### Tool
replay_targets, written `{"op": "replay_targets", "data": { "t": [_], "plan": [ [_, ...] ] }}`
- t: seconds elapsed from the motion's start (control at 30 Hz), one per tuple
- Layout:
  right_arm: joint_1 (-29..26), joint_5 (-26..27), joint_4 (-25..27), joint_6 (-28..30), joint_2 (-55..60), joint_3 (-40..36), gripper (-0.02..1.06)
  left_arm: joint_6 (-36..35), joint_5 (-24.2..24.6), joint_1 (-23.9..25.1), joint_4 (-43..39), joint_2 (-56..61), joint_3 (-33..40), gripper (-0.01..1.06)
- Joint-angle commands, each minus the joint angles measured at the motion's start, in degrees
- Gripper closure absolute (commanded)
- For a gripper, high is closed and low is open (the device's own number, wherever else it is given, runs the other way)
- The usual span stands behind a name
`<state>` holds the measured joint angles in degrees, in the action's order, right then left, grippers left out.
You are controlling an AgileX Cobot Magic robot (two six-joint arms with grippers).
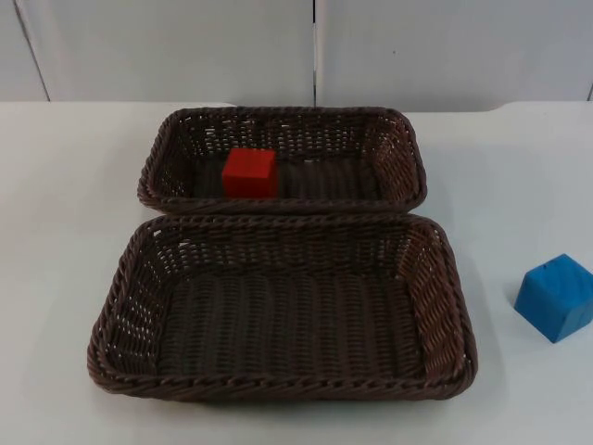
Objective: Pick up one cube with the left hand and place it into the upper basket. Pick up one cube with the right hand and place it into the lower basket.
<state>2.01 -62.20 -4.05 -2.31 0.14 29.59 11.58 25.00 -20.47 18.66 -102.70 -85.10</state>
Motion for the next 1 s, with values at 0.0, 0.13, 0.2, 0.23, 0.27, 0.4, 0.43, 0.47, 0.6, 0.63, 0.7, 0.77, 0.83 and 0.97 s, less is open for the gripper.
{"op": "replay_targets", "data": {
  "t": [0.0, 0.13, 0.2, 0.23, 0.27, 0.4, 0.43, 0.47, 0.6, 0.63, 0.7, 0.77, 0.83, 0.97],
  "plan": [
    [-0.2, 0.4, -0.1, 0.4, -0.1, -0.1, 0.2, -0.8, -0.2, -0.1, -0.2, 1.6, 1.4, 0.0],
    [-0.2, 0.4, -0.1, 0.4, -0.1, -0.1, 0.2, -0.9, -1.0, -0.1, -0.2, 4.9, 5.2, 0.0],
    [-0.2, 0.4, -0.1, 0.4, -0.1, -0.1, 0.2, -0.9, -1.3, -0.1, -0.2, 5.8, 6.1, 0.0],
    [-0.2, 0.4, -0.1, 0.4, -0.1, -0.1, 0.2, -0.9, -1.4, -0.1, -0.2, 6.8, 7.3, 0.0],
    [-0.2, 0.4, -0.1, 0.4, -0.1, -0.1, 0.2, -0.9, -1.6, -0.1, -0.2, 7.7, 8.2, 0.0],
    [-0.2, 0.4, -0.1, 0.4, -0.1, -0.1, 0.2, -0.9, -1.9, -0.1, -0.2, 11.3, 11.4, 0.0],
    [-0.2, 0.4, -0.1, 0.4, -0.1, -0.1, 0.2, -0.9, -1.8, -0.1, -0.5, 12.4, 12.2, 0.0],
    [-0.2, 0.4, -0.1, 0.4, -0.1, -0.1, 0.2, -0.9, -1.8, -0.1, -0.5, 12.4, 12.2, 0.0],
    [-0.2, 0.4, -0.1, 0.4, -0.1, -0.1, 0.2, -0.9, -1.8, -0.1, -0.7, 17.2, 15.8, 0.0],
    [-0.2, 0.4, -0.1, 0.4, -0.1, -0.1, 0.2, -0.9, -1.8, -0.1, -0.7, 18.3, 16.6, 0.0],
    [-0.2, 0.4, -0.1, 0.4, -0.1, -0.1, 0.2, -0.9, -1.8, -0.1, -0.7, 19.3, 17.5, 0.0],
    [-0.2, 0.4, -0.1, 0.4, -0.1, -0.1, 0.2, -0.9, -1.8, -0.1, -0.7, 21.7, 19.2, 0.0],
    [-0.2, 0.4, -0.1, 0.4, -0.1, -0.1, 0.2, -0.9, -1.8, -0.1, -0.7, 22.8, 20.2, 0.0],
    [-0.2, 0.4, -0.1, 0.4, -0.1, -0.1, 0.2, -0.9, -1.1, -0.1, -0.7, 27.4, 23.6, 0.0]
  ]
}}
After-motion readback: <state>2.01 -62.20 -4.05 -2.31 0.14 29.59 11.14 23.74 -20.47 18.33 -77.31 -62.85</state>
